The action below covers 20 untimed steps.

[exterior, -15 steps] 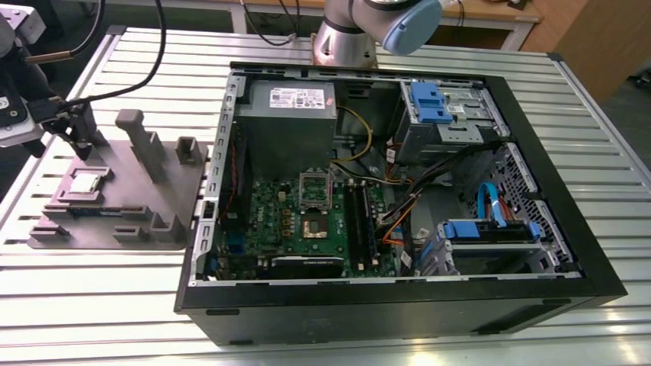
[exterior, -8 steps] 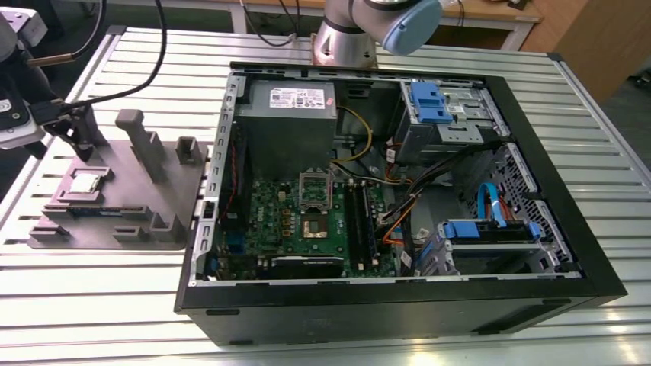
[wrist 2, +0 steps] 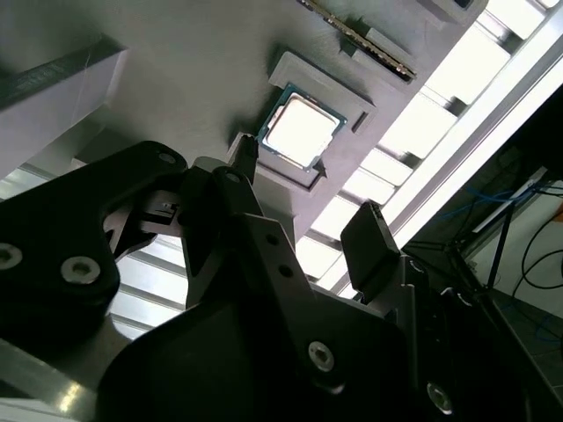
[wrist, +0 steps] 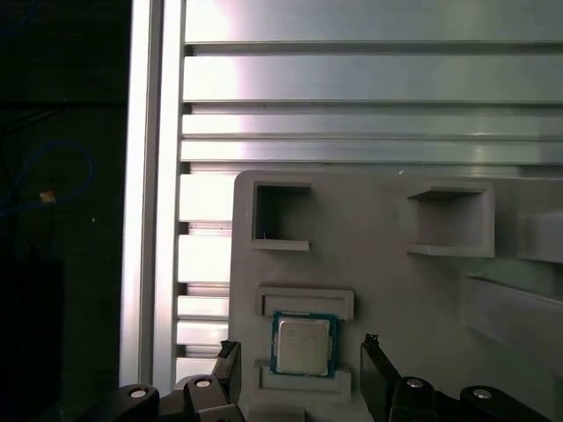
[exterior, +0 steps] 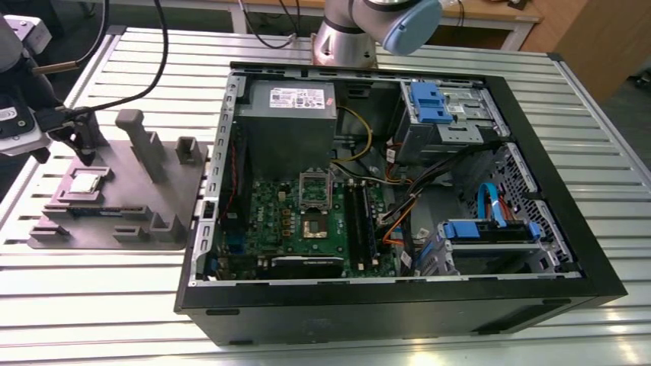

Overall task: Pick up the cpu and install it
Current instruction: 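Pick up the cpu and move it towards the insertion slot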

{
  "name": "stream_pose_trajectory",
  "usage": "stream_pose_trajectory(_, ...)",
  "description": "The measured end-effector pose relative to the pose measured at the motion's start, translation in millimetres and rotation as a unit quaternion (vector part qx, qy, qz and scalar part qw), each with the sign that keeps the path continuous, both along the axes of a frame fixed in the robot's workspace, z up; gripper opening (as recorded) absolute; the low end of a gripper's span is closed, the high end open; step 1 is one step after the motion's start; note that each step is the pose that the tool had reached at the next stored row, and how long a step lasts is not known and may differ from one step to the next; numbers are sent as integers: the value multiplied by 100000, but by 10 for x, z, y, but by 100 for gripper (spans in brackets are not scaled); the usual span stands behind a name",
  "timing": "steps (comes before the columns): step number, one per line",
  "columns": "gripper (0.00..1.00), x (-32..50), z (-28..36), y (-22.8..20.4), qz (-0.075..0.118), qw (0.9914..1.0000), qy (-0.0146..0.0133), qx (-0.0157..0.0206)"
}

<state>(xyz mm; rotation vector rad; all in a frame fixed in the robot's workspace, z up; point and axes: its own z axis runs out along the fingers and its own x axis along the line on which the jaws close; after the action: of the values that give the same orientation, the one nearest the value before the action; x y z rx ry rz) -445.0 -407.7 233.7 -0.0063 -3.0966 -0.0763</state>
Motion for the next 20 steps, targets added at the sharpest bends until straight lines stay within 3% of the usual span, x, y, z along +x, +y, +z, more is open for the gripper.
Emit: stream_pose_trajectory(20,65,0,-26,0,-9,100000,-8,4)
